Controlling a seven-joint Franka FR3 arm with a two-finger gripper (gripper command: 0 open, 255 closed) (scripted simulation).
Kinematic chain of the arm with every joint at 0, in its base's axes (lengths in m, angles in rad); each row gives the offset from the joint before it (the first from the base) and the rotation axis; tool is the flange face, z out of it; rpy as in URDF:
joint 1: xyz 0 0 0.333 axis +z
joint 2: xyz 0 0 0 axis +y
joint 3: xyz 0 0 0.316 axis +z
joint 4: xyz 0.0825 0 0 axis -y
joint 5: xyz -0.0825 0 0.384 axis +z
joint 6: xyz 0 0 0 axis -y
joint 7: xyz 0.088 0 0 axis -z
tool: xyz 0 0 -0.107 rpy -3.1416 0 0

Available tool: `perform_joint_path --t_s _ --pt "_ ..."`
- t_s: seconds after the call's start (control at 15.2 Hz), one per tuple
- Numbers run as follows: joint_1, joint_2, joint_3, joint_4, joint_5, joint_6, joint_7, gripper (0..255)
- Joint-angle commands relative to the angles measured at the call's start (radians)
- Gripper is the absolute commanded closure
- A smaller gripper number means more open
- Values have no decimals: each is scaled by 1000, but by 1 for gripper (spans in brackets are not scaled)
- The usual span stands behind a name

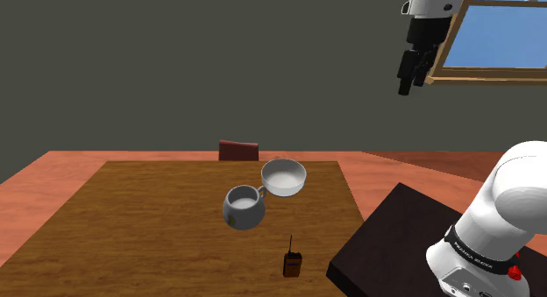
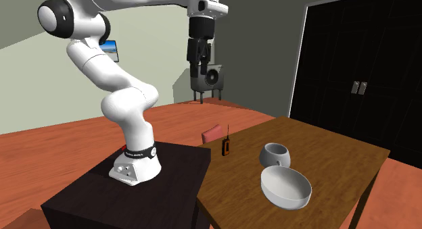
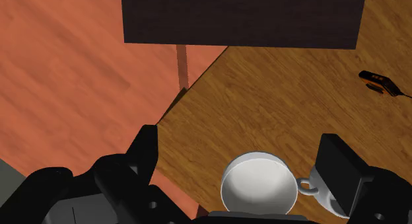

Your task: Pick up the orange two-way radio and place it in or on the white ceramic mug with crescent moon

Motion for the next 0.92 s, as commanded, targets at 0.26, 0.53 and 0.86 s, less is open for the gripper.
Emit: perform_joint_path --t_s 0.26,0.53,0.86 --pt "36 -24 27 -129 42 122 7 0" --pt "77 -27 58 -244 86 252 12 0" --pt "137 2 103 -365 147 428 15 0"
